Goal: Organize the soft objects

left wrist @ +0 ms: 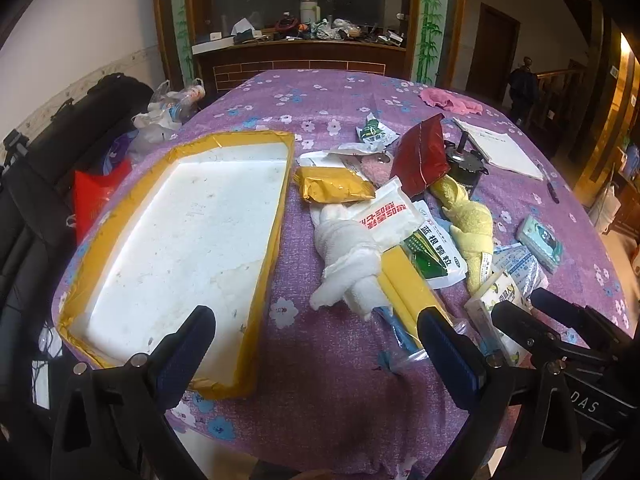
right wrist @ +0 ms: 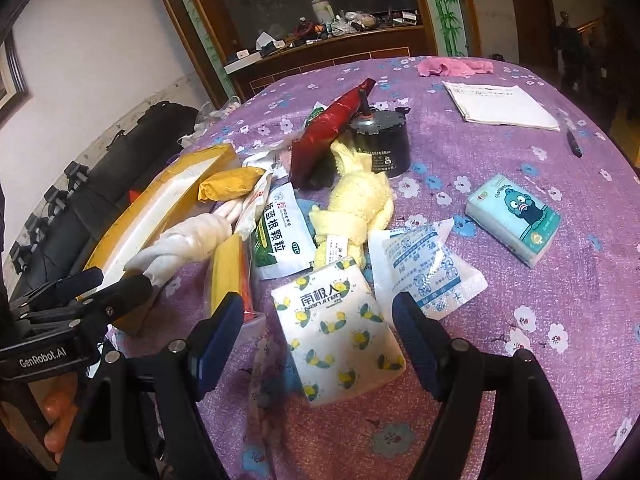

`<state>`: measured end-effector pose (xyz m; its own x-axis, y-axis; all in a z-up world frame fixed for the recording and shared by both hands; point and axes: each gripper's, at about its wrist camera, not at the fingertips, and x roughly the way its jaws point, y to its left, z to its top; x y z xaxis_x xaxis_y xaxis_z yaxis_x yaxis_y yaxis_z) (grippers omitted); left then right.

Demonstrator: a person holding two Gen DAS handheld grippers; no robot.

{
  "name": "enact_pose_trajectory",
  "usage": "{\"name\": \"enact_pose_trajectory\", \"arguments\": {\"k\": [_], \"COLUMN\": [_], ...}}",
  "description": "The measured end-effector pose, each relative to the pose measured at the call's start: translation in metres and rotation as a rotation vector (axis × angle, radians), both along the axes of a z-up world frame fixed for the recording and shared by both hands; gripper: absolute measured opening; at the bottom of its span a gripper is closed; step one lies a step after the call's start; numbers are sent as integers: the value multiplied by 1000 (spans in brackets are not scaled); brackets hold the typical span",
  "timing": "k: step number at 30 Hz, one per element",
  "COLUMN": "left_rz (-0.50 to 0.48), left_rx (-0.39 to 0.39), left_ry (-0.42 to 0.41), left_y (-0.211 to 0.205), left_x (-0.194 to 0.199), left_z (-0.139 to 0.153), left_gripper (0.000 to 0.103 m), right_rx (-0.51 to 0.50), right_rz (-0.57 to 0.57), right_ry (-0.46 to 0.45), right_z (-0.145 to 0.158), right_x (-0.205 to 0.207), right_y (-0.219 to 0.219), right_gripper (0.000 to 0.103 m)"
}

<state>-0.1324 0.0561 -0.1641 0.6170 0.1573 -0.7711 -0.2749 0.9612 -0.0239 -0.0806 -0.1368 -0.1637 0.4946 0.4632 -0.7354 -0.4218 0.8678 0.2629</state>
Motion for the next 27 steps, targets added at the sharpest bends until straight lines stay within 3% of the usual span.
{"name": "enact_pose_trajectory", "arguments": {"k": [9,24,27], "left_rz": [-20,-22,-16], "left_rx": [50,56,40], "left_ry": [5,36,36], "left_y": [-9,-11,-7], "left_x": [-1,4,3], "left_z": [4,-1,-2], "left_gripper": [102,102,102], "right_rx": [-18,-28,-55], "right_rz": [-8,11,19], "right_ry": [-13,21,-9], "right_z": [2,1,3], "right_x": [3,2,-1], "right_y": [3,2,5], "right_gripper": [76,76,76]}}
